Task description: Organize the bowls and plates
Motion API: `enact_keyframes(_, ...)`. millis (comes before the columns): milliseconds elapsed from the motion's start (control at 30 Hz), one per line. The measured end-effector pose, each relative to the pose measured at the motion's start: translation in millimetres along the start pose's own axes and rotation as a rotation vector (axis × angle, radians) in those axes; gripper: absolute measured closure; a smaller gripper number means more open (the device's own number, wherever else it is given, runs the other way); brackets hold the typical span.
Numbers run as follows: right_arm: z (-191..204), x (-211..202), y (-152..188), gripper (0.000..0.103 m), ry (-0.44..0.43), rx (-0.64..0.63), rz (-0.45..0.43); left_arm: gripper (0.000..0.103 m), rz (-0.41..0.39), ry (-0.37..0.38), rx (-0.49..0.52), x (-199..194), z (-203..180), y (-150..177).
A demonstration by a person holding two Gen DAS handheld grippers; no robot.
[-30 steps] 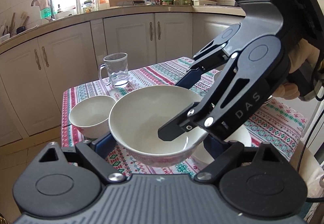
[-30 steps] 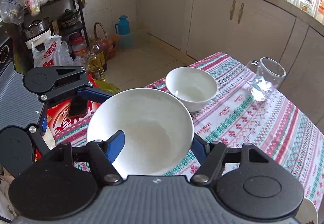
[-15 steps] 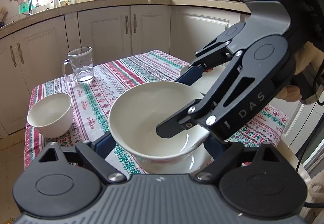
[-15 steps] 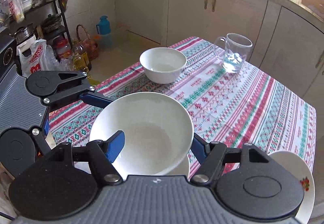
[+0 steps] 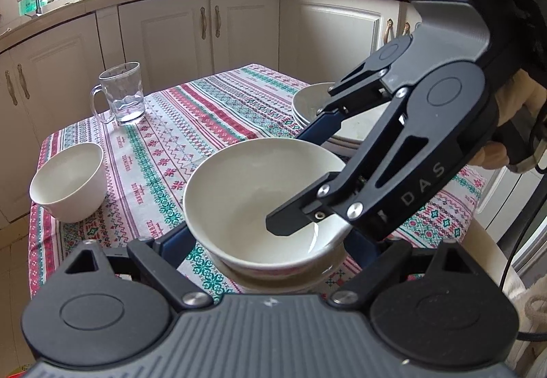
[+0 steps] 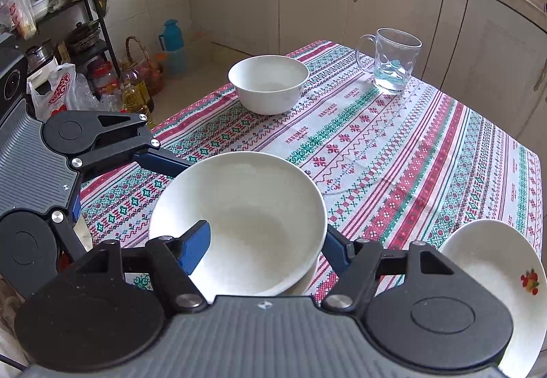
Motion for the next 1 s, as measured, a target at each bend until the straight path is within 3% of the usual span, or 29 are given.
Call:
enact_keyframes(800, -3.8, 6.3, 6.8, 0.027, -0.014, 0.027, 0.009, 0.008, 0.015, 0.038, -0.025, 9.5, 6.5, 3.7)
enact_keyframes(933, -1.4, 3.5, 6.7, 0.006, -0.013, 0.026, -0.016, 0.006, 0.008, 0.015, 0.012, 7.3, 3.4, 3.9)
enact_keyframes(1000, 0.2, 0.5, 4.9, 0.002, -0.007, 0.015, -0.035, 0.006, 0.009, 0.021, 0.014, 5.3, 2.6, 4.9)
Point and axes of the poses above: each gripper's, at about its wrist camera, not at the fingertips, and x roughly the way its jaws point, z to its left, y to its underside, the point moved 5 cm from there along x, roughly the way its jaws point, and after that the axes turned 15 degrees about y, right-handed, at the moved point
